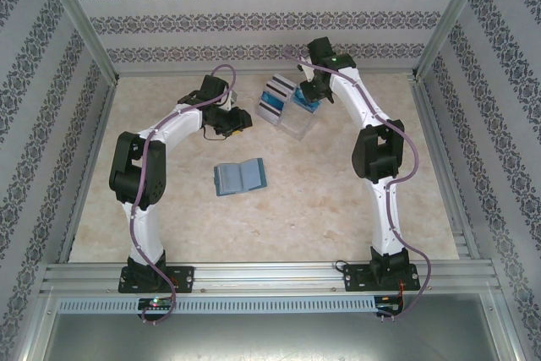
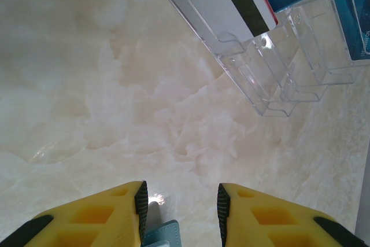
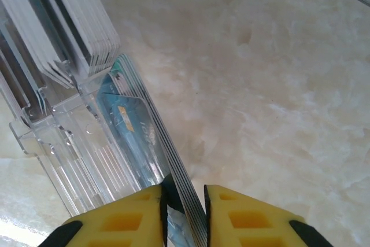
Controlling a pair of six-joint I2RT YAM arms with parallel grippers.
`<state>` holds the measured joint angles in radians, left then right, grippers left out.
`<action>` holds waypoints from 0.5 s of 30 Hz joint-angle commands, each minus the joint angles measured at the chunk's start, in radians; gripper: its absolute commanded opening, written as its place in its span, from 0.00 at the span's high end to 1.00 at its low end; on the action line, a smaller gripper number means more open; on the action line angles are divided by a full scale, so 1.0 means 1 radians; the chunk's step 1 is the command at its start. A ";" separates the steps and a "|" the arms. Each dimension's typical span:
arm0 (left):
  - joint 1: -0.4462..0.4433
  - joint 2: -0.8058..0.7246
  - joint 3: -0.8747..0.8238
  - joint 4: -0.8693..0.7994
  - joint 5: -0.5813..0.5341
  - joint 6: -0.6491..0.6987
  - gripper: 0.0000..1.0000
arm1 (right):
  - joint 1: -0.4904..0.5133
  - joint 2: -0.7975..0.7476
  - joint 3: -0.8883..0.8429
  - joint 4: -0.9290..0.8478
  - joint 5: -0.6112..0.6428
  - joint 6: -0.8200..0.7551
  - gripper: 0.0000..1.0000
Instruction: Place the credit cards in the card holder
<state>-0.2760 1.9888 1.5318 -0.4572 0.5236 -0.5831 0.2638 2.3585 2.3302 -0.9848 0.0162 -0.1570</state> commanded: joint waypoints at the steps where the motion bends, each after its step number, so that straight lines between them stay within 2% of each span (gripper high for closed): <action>1: -0.015 -0.005 0.008 0.003 0.016 -0.003 0.61 | -0.008 -0.042 0.026 -0.009 0.004 0.008 0.80; 8: -0.014 -0.003 0.005 0.005 0.017 -0.004 0.61 | -0.007 -0.050 0.023 -0.009 0.000 0.006 0.89; 15: -0.017 -0.002 0.010 0.002 0.018 -0.004 0.61 | -0.015 -0.049 0.023 -0.012 -0.063 0.016 0.91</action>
<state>-0.2760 1.9888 1.5318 -0.4572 0.5240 -0.5831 0.2626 2.3493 2.3306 -0.9802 0.0017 -0.1566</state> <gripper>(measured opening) 0.390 0.103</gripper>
